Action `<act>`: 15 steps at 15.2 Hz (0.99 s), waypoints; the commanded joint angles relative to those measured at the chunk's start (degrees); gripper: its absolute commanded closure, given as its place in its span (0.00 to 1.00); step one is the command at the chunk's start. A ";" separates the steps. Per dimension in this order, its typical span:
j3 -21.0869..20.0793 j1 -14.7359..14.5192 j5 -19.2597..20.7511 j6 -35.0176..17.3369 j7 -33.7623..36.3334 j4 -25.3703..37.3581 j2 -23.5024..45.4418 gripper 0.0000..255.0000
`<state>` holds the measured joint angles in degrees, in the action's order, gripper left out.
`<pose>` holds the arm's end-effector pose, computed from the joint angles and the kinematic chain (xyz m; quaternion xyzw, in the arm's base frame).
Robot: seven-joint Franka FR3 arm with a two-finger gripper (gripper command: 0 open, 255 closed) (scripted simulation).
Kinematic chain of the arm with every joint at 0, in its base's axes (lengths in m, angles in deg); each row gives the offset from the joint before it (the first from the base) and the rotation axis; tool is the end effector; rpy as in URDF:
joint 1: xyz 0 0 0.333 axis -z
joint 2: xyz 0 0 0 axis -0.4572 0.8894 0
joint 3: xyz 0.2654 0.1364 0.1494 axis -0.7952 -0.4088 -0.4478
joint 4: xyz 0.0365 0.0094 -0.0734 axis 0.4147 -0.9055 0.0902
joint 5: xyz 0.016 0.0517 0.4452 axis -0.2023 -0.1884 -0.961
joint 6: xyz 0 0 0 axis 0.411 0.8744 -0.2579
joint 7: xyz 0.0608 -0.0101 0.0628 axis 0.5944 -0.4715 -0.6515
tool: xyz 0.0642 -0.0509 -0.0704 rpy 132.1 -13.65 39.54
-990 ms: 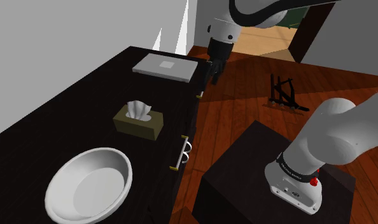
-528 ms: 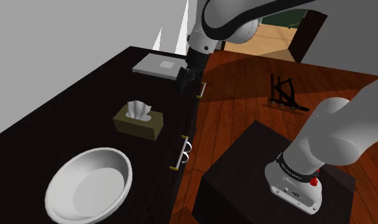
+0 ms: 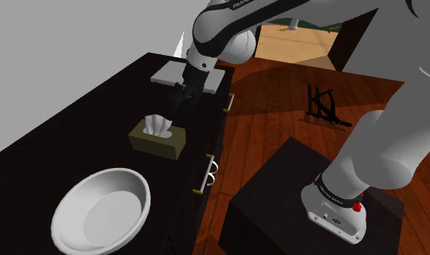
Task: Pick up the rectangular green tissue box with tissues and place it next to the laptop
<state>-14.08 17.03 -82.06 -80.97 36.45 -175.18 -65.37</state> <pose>0.5519 0.1932 0.3925 -0.9681 -0.1107 -0.0731 0.2125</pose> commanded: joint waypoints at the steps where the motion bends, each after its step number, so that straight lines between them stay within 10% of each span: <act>1: -0.58 -0.68 -2.12 -1.87 -1.42 2.94 3.52 0.00; 15: -3.44 -3.15 -7.77 -9.82 -6.01 14.76 19.18 0.00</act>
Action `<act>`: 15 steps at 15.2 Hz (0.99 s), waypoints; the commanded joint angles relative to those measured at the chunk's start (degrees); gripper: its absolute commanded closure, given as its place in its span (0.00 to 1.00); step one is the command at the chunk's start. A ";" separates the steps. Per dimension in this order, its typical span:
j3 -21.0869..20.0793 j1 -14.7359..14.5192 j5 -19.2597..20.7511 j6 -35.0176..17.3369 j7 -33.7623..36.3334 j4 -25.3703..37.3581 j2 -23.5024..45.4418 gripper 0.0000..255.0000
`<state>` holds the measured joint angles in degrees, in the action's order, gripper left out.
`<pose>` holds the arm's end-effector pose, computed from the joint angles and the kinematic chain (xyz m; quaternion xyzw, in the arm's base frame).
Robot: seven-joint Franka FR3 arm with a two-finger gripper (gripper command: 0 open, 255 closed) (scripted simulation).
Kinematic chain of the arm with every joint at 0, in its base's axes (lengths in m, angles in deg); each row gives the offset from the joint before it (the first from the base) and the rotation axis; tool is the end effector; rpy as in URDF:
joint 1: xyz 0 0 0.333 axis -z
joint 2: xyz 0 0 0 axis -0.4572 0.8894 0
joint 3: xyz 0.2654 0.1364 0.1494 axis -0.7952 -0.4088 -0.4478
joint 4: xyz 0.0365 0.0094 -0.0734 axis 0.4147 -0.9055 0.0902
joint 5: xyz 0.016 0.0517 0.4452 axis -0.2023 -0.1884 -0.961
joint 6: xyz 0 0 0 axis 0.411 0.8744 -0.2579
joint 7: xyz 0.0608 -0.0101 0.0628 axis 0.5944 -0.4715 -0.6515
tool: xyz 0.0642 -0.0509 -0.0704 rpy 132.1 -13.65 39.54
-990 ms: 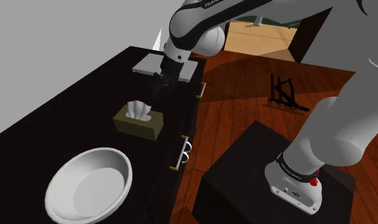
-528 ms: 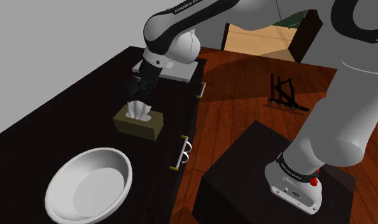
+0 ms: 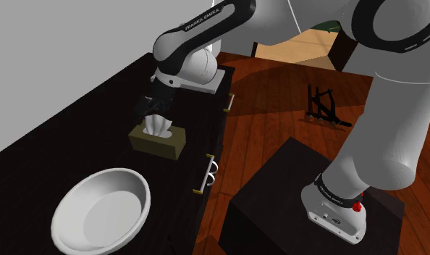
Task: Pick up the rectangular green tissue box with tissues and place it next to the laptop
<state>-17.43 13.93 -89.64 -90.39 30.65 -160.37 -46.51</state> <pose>0.6222 0.2773 0.3339 -0.9493 -0.1297 -0.1087 0.2649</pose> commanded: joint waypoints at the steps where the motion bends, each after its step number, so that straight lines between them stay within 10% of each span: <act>1: -0.09 -0.05 -0.18 -0.40 -0.22 -0.04 0.33 0.00; 7: -0.09 -0.05 -0.18 -0.39 -0.21 -0.03 0.32 0.00; 8: -0.09 -0.05 -0.18 -0.39 -0.21 -0.03 0.32 1.00; 15: -0.12 0.07 -0.40 -0.47 -0.51 -0.42 0.12 1.00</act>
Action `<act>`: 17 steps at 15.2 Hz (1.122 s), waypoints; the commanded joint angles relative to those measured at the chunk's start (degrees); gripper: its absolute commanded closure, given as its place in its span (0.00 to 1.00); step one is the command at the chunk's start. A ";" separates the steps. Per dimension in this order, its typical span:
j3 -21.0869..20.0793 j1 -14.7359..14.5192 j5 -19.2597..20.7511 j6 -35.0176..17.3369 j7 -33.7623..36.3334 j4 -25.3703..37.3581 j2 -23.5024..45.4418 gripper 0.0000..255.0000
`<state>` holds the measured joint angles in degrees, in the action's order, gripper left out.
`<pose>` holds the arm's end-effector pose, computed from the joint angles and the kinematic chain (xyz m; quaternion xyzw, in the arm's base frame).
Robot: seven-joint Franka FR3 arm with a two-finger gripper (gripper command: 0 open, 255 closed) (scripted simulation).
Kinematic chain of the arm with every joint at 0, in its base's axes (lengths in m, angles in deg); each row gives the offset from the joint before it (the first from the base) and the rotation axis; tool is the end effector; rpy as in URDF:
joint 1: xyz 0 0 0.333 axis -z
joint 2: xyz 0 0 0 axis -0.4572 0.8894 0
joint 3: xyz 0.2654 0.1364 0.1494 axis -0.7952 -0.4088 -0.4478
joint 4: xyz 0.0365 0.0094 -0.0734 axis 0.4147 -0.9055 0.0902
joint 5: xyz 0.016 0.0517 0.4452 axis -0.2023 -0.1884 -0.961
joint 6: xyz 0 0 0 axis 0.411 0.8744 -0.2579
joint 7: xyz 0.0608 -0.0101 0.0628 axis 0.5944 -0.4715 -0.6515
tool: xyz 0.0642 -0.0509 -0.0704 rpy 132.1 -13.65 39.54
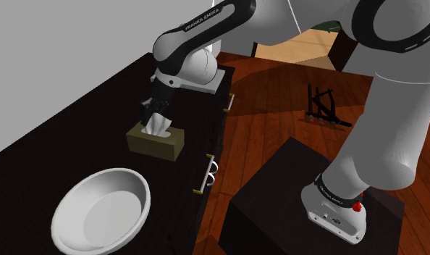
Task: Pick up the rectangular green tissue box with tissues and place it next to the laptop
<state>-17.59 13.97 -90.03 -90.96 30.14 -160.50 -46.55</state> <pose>0.6219 0.2776 0.3341 -0.9484 -0.1307 -0.1132 0.2657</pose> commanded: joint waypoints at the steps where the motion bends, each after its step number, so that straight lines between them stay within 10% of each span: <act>1: 0.03 0.03 -0.03 0.04 -0.03 -0.27 0.23 1.00; 17: 1.42 -0.26 4.90 8.43 7.23 3.76 -5.34 1.00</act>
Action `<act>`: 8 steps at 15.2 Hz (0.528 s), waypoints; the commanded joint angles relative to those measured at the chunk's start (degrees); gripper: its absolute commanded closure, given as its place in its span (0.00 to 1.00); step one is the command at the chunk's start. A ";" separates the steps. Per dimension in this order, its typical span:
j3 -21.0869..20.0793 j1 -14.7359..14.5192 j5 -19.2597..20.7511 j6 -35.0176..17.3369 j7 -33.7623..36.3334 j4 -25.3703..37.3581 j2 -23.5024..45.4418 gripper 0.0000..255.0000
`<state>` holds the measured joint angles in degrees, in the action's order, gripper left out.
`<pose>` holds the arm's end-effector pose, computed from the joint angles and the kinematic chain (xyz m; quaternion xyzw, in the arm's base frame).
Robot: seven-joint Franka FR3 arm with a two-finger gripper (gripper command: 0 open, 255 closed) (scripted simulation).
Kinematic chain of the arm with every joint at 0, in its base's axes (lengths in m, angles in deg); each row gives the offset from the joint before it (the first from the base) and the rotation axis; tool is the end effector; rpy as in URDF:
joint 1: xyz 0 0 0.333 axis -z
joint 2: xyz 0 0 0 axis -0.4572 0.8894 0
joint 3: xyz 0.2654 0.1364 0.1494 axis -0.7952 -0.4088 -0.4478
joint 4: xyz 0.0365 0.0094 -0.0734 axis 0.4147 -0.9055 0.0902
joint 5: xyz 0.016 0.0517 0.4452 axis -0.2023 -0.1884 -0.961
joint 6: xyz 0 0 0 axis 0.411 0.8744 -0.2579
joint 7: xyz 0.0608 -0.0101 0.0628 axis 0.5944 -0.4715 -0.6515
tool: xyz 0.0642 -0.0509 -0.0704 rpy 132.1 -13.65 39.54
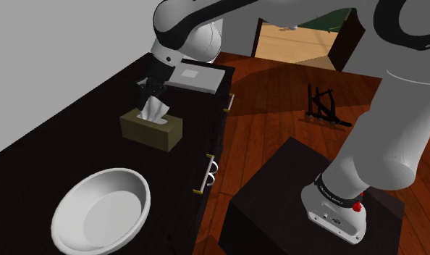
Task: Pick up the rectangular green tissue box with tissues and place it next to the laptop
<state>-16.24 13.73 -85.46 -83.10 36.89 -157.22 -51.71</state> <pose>0.6250 0.2779 0.4119 -0.9492 -0.1297 -0.1091 0.2650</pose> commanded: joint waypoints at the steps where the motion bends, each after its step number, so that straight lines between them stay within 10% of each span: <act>1: 0.14 -0.01 0.61 1.15 0.91 0.82 -0.48 1.00; 8: 0.56 0.06 2.46 5.27 3.82 3.63 -2.30 1.00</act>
<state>-15.71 13.81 -83.28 -78.45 40.22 -153.98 -53.67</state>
